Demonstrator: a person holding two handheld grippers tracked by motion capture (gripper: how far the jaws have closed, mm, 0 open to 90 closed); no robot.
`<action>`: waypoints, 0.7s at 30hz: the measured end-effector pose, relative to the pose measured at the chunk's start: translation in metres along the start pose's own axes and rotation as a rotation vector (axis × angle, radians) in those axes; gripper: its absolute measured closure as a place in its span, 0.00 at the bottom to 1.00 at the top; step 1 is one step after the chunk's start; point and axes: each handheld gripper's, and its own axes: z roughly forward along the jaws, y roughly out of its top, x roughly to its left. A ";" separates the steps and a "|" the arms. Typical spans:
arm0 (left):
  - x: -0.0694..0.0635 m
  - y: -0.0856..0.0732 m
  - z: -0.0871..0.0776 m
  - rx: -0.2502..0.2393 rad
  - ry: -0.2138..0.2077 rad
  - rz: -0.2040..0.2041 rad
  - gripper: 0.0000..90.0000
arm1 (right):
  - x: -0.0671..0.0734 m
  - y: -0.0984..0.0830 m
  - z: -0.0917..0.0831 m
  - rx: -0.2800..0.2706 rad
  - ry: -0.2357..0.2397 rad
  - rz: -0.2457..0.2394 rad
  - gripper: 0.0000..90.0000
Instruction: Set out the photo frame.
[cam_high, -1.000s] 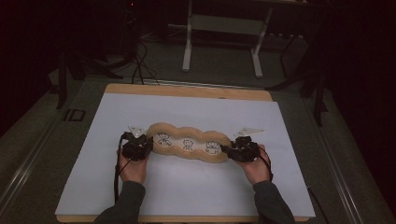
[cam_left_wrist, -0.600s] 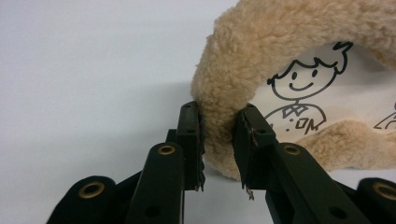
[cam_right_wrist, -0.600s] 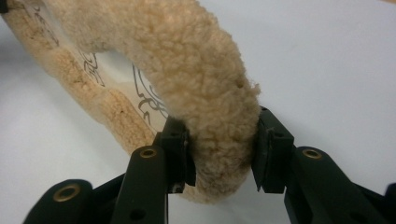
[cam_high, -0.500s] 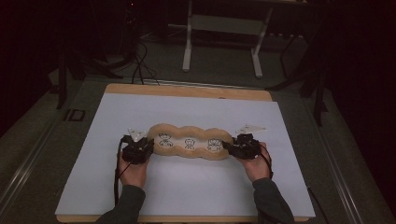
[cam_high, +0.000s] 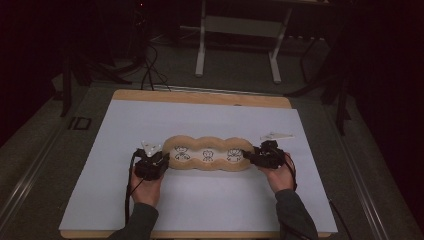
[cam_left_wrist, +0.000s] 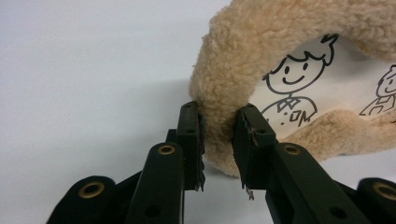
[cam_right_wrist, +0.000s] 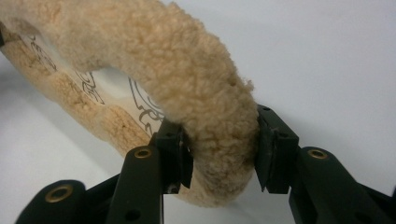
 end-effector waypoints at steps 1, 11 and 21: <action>-0.001 0.000 -0.001 0.001 -0.001 0.002 0.82 | -0.002 -0.002 0.000 0.001 0.015 0.008 0.65; 0.007 0.003 0.001 0.023 -0.048 -0.007 0.81 | -0.003 -0.003 -0.001 0.002 0.027 0.046 0.63; 0.012 0.000 -0.002 0.025 -0.085 -0.009 0.59 | -0.005 -0.007 0.000 -0.012 0.018 0.069 0.41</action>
